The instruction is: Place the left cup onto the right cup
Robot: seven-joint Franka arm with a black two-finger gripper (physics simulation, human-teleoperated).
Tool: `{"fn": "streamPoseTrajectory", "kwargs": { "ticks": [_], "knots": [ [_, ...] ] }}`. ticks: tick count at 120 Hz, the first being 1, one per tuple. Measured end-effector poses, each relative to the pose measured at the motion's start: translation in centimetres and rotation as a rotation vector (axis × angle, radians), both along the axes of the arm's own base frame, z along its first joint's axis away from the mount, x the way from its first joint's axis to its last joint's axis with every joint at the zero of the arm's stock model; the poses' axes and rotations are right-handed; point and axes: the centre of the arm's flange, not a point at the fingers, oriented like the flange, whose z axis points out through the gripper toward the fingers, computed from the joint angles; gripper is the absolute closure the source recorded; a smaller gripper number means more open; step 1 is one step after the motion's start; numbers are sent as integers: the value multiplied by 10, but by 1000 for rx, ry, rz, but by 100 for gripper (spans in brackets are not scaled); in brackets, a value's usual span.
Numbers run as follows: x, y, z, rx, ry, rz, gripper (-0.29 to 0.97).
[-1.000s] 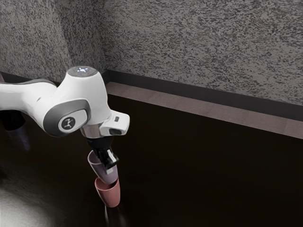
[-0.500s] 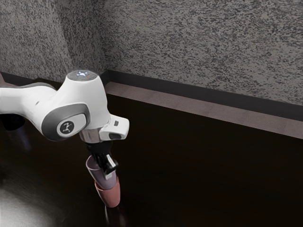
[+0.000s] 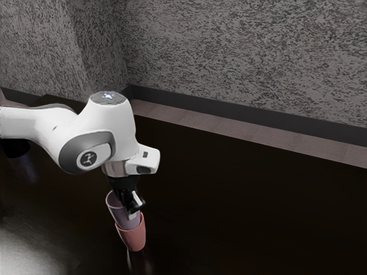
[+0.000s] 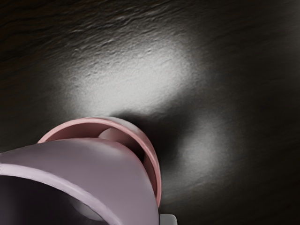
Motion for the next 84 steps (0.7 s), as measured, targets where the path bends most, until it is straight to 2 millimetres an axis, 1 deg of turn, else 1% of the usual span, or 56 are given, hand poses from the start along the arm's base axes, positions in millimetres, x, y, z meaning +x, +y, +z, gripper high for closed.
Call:
{"fn": "streamPoseTrajectory", "kwargs": {
  "ticks": [12, 29, 35, 40, 51, 60, 66, 70, 74, 84],
  "knots": [
    [6, -1, -14, 3, 17, 2, 77],
    [9, -2, -16, -4, 7, 2, 45],
    [9, -2, -13, -7, -3, 1, 36],
    [8, -2, -6, -11, -18, 0, 29],
    [5, -2, 18, -22, -63, -3, 19],
    [0, -7, 47, -28, -107, -15, 13],
    [2, -8, 70, -35, -130, -15, 11],
    [8, -7, 89, -44, -146, -6, 9],
    [19, 0, 107, -55, -155, 14, 8],
    [45, 24, 136, -71, -154, 72, 5]
  ]
}}
